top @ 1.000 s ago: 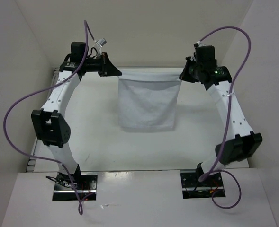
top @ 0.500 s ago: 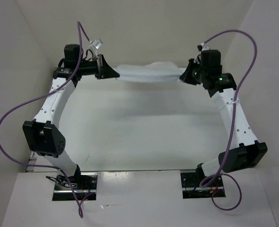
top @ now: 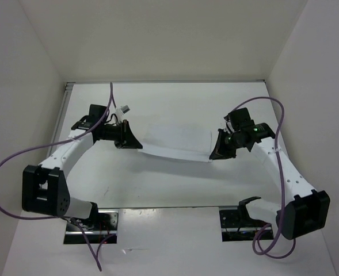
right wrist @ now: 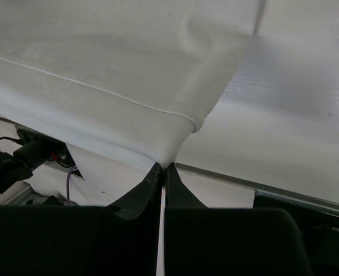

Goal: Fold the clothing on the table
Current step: Fold the skirt

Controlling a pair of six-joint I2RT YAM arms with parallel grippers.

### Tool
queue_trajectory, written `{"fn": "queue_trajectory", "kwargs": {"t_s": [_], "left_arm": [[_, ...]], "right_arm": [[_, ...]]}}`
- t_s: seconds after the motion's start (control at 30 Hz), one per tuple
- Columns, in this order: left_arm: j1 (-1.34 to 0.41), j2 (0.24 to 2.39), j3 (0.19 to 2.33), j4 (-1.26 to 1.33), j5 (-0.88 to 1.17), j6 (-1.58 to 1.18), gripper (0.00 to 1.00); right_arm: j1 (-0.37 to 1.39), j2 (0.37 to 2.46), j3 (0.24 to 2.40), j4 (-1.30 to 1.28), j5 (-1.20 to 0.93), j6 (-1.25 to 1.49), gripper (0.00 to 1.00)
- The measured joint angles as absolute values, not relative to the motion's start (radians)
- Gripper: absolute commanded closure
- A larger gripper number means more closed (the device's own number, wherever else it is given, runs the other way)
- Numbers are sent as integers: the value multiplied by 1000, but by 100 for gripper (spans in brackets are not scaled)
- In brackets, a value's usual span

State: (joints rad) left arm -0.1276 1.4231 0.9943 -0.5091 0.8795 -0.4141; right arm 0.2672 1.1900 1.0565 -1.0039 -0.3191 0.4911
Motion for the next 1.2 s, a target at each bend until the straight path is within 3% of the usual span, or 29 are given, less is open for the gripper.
{"fn": "queue_trajectory", "kwargs": {"t_s": [0.13,0.47,0.73,0.83,0.87,0.97,1.07,1.2], "left_arm": [[-128,1378,997,-498,886,-413,97],[-128,1682,1106,-451,873,-396,96],[-128,1800,1215,-410,837,-400,93],[-128,1837,1245,-399,817,-405,84],[-128,1853,1253,-395,812,-415,70],[-127,1914,1280,-366,805,-446,64],[-127,1985,1324,-327,810,-492,58],[-124,2086,1454,-259,838,-585,58]], "right_arm": [[268,1178,1065,-1034,-323,505,100],[268,1391,1081,-978,-286,508,100],[266,1499,1147,-908,-265,508,100],[259,1561,1165,-882,-263,508,92],[255,1584,1171,-871,-261,508,88],[231,1651,1198,-842,-247,512,65],[186,1698,1247,-804,-220,524,63],[130,1712,1354,-719,-149,557,62]]}}
